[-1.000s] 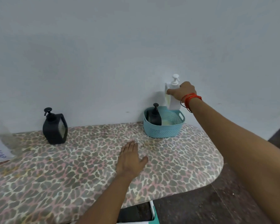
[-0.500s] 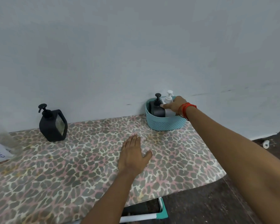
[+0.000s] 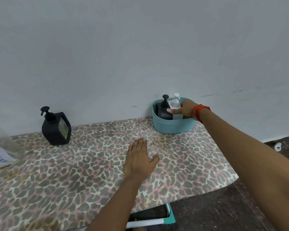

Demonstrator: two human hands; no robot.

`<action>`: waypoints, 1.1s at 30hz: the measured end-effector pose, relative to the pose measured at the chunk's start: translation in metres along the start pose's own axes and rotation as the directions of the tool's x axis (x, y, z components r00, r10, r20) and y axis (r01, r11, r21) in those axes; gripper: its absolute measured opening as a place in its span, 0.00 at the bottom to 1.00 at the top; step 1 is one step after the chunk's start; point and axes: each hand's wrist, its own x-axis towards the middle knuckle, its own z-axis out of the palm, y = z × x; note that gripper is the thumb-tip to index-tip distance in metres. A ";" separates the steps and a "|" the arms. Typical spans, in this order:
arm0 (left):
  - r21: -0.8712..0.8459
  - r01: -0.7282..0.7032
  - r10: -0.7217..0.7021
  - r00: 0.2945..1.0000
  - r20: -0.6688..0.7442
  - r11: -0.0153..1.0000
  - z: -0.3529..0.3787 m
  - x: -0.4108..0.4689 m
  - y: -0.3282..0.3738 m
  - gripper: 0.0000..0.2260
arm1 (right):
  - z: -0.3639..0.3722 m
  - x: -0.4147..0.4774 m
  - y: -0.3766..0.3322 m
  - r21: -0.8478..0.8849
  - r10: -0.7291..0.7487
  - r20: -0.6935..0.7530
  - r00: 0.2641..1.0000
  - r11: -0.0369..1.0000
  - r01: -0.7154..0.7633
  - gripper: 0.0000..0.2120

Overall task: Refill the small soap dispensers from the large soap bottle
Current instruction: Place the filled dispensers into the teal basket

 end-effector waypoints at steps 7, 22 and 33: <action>-0.001 -0.001 0.001 1.000 0.003 1.000 0.003 0.002 -0.001 0.39 | 0.004 -0.002 0.001 -0.136 -0.008 -0.035 0.999 0.991 0.003 0.30; -0.062 0.044 -0.038 0.995 0.088 0.997 -0.038 -0.017 -0.021 0.39 | 0.032 -0.100 -0.052 0.118 0.017 -0.547 0.837 0.991 0.057 0.17; -0.021 0.288 -0.289 0.956 -0.054 0.957 -0.127 -0.102 -0.207 0.39 | 0.175 -0.104 -0.235 0.011 -0.226 -0.056 0.973 0.974 0.227 0.31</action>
